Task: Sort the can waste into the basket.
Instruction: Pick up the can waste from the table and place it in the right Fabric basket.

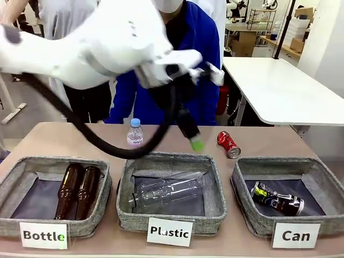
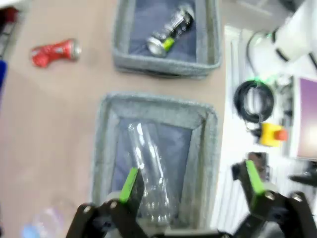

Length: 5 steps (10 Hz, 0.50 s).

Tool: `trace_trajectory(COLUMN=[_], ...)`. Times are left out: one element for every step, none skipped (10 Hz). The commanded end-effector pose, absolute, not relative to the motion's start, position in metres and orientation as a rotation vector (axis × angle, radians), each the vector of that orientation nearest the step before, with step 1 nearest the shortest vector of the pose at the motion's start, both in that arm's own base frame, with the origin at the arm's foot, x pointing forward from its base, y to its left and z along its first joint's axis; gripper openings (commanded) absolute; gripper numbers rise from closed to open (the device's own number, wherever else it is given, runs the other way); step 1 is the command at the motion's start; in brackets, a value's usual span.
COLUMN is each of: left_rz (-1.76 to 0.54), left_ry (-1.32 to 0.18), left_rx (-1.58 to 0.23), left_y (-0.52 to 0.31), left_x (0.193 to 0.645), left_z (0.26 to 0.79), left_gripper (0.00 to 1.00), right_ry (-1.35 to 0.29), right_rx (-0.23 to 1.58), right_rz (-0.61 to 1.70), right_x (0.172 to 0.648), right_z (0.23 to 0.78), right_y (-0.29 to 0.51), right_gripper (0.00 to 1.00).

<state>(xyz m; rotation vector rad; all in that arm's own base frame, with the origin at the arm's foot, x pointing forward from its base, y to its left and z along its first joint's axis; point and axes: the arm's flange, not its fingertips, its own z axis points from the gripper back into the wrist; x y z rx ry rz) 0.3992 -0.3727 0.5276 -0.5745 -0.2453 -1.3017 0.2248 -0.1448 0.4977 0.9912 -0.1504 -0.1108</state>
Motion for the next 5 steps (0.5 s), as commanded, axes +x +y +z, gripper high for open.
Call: trace_trajectory(left_rz=[-1.023, -0.907, -0.781, -0.583, -0.460], left_ry=[-0.408, -0.521, -0.606, -0.668, -0.669], left_rx=[-0.665, -0.711, -0.749, -0.801, -0.896], left_y=[-0.272, -0.227, -0.185, -0.138, -0.096], left_x=[0.383, 0.370, 0.354, 0.333, 0.316], left_z=[0.531, 0.533, 0.530, 0.519, 0.507], left_gripper=[1.00, 1.00, 1.00, 1.00, 1.00], right_ry=[-0.097, -0.059, -0.011, 0.041, 0.087], right_rx=[0.988, 1.044, 1.084, 1.173, 1.268], right_rz=[-0.086, -0.075, -0.055, -0.073, -0.110], right_x=[0.239, 0.248, 0.257, 0.269, 0.282], right_z=[0.491, 0.487, 0.481, 0.477, 0.477], right_y=[-0.085, -0.057, -0.027, 0.000, 0.012], right_gripper=[1.00, 1.00, 1.00, 1.00, 1.00])
